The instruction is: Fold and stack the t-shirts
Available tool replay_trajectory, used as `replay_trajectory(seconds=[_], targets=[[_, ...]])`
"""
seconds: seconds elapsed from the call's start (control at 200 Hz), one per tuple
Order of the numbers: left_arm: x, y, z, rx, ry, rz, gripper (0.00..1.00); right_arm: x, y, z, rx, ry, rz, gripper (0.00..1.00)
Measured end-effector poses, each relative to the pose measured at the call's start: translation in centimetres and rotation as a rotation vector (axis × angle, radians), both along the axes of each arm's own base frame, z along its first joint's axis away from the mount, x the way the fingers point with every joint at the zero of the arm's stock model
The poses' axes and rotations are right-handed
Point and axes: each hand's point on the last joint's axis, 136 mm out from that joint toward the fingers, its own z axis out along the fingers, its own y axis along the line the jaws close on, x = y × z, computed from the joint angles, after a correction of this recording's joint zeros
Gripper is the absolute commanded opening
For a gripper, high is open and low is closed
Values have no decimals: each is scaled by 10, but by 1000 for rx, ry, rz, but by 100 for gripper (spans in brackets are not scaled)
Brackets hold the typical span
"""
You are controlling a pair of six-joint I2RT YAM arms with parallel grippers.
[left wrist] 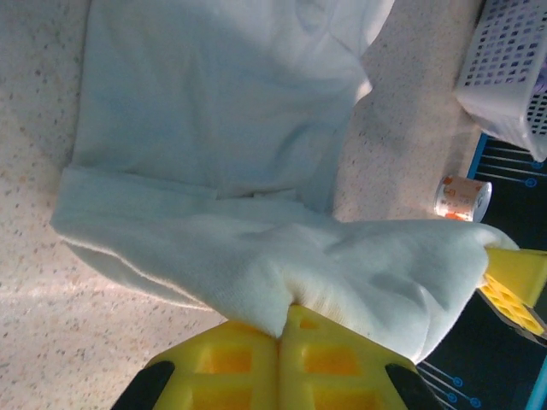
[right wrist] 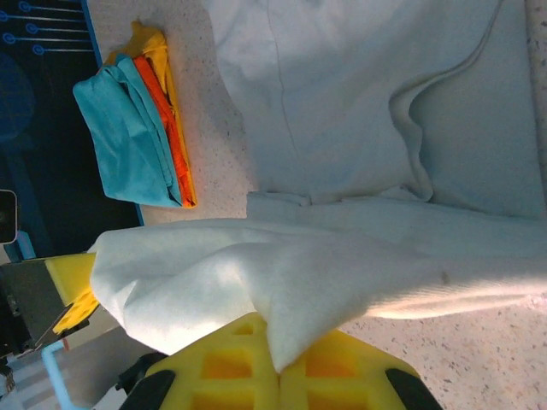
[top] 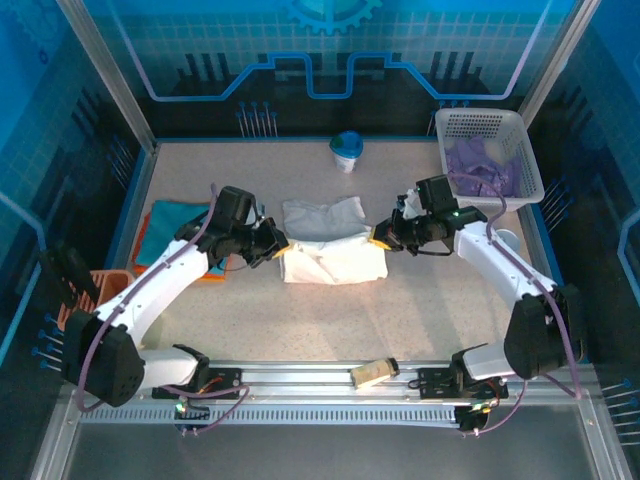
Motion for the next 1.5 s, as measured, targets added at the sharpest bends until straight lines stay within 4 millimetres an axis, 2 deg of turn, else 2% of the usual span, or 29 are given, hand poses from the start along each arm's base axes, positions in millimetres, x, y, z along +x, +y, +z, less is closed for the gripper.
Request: replay_trajectory(seconds=[0.29,0.575,0.71,0.876,1.086,1.261,1.451,1.501], targets=[[35,1,-5,-5,-10,11,0,32,9,-6,59,24,9,0],[71,4,2,-20,-52,12,0,65,7,-4,104,16,-15,0],[86,5,-10,-23,-38,13,0,74,9,-13,107,23,-16,0],[92,8,-29,-14,2,21,0,80,10,-29,107,54,-23,0],[106,14,-31,-28,-24,39,0,90,11,-39,113,73,-35,0],[120,17,-42,-41,-23,45,0,103,12,-44,124,76,-41,0],[145,13,-47,-61,-54,29,0,123,11,-49,136,71,-54,0],[153,12,-49,-70,-66,27,3,130,10,-52,140,71,-63,0]])
